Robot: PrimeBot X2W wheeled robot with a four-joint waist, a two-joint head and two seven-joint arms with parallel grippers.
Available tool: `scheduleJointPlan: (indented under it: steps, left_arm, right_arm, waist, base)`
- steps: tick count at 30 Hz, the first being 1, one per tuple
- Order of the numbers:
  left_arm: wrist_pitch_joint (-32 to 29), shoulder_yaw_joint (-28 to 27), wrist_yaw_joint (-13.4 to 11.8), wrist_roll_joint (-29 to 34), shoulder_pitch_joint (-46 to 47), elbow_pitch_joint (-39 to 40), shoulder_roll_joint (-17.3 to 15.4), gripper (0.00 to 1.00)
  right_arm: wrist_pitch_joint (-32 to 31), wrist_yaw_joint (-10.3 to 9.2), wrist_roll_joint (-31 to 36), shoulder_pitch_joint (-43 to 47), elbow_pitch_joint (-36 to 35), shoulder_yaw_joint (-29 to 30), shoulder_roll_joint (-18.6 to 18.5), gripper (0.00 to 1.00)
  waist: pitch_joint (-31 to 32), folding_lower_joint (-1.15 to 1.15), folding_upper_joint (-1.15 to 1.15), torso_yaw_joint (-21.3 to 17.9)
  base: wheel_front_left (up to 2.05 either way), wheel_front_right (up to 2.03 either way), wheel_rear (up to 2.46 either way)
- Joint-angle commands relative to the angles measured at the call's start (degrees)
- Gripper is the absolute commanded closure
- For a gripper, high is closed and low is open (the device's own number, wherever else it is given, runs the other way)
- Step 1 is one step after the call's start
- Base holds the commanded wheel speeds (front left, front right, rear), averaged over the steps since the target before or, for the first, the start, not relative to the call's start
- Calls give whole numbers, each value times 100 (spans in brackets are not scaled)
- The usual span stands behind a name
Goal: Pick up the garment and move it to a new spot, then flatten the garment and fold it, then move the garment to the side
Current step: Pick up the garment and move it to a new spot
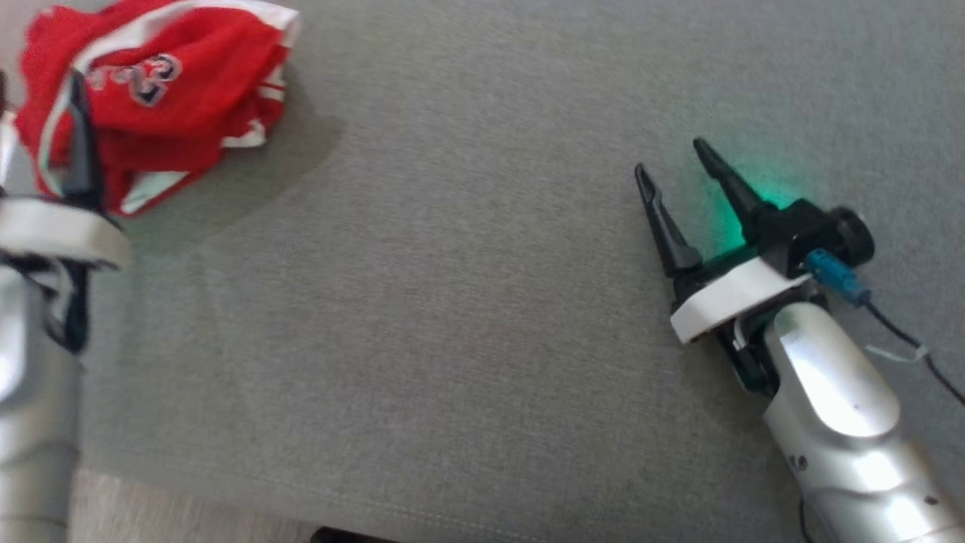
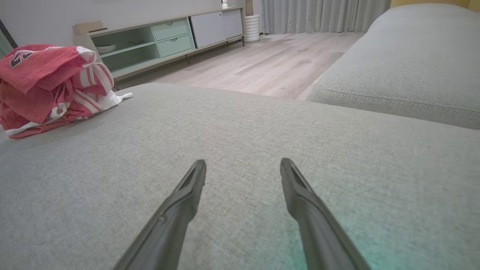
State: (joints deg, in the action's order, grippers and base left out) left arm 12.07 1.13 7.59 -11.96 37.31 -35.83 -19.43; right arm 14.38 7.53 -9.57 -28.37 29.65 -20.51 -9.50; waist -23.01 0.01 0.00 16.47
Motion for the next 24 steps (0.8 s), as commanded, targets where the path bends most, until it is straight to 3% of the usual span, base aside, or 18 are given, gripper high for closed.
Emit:
scheduleJointPlan:
  steps: [1, 13, 14, 15, 20, 24]
  left_arm:
    - [-57, -66, -12, -101, 321, -90, -532, 0]
    - [-532, 224, -86, -195, 1121, -1571, -994, 0]
    - [-518, 232, -107, -188, 1149, -1667, -1004, 24]
    - [-494, 247, -119, -177, 1170, -1751, -1011, 100]
    - [-231, 297, -229, -126, 1262, -2023, -1047, 100]
    - [120, 429, -179, -45, 1476, -1787, -1081, 100]
  right_arm:
    - [62, -4, 21, -87, -207, -120, -16, 0]
    - [62, -4, 43, -64, -375, -10, -59, 0]
    - [62, -4, 37, -59, -375, 0, -47, 0]
    - [62, -4, 29, -48, -373, 15, -34, 0]
    - [62, -4, -30, 41, -371, 104, 74, 0]
    - [62, -4, -104, 189, -353, 227, 210, 0]
  waist:
    - [-250, -1, 0, -226]
    - [-520, -1, 0, -632]
    - [-508, -1, 0, -657]
    - [-483, -1, 0, -680]
    - [-283, -1, 0, -776]
    - [47, -1, 0, -878]
  base:
    - [0, 0, 0]
    - [0, 0, 0]
    - [0, 0, 0]
    - [0, 0, 0]
    - [0, 0, 0]
    - [0, 0, 0]
